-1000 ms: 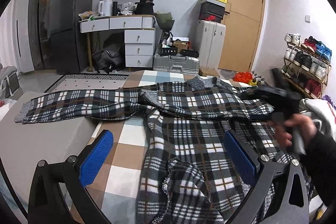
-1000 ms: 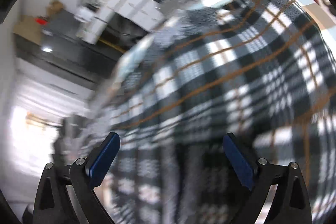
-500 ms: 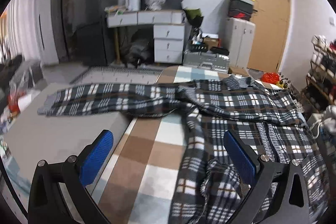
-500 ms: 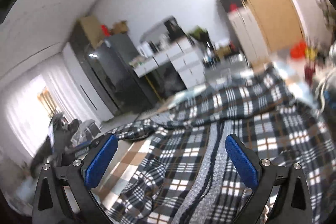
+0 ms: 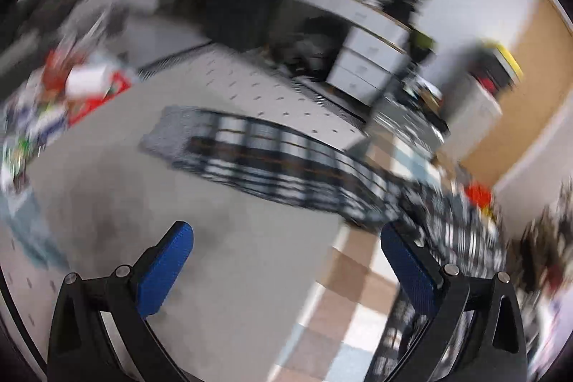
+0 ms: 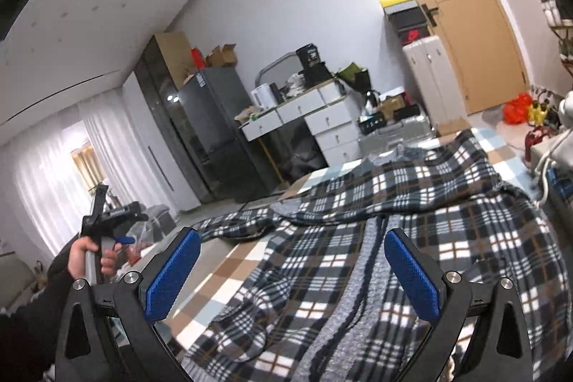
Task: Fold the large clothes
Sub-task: 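Grasp the other sleeve's grey knit cuff with the left tool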
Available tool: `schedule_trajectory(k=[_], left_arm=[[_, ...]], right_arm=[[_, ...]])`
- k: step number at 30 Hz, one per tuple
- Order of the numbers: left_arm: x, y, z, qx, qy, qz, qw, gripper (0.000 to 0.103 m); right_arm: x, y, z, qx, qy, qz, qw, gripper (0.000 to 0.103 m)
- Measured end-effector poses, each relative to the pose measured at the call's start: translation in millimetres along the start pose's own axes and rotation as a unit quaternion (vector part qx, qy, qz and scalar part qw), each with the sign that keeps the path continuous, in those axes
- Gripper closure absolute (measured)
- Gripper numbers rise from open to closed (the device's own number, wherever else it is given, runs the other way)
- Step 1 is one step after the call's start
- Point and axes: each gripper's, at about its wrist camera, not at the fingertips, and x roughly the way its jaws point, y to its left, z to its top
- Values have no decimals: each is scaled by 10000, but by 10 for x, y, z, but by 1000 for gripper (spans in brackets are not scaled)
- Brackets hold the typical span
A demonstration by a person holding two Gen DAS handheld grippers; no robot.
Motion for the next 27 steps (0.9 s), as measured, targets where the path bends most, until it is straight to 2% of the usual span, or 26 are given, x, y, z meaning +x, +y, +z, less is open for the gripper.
schedule_trajectory(k=[3, 5, 9, 15, 17, 20, 22, 25, 27], left_arm=[[97, 373, 174, -567, 63, -6, 9984, 1], [274, 585, 258, -975, 361, -138, 9945, 1], [575, 989, 333, -1878, 718, -595, 9778, 1], [880, 1209, 368, -2429, 931, -1417, 9551, 1], [944, 1205, 379, -2431, 925, -1543, 9532, 1], [1015, 1166, 433, -2245, 960, -1640, 9558, 1], [1046, 1147, 481, -2205, 922, -1593, 9579, 1], [1140, 1189, 531, -2298, 966, -1609, 9550, 1], [1132, 1266, 544, -2352, 763, -1472, 9577, 4]], right_arm=[[31, 14, -23, -5, 90, 101, 9999, 0], [53, 12, -43, 72, 131, 227, 9996, 0], [121, 13, -81, 143, 267, 308, 9991, 0], [205, -47, -112, 264, 398, 288, 9984, 0], [233, -82, -113, 373, 418, 306, 9980, 0], [275, -140, -118, 550, 488, 294, 9969, 0], [293, -165, -126, 625, 528, 306, 9962, 0], [304, -185, -134, 650, 552, 282, 9960, 0], [300, -182, -132, 646, 555, 271, 9960, 0]])
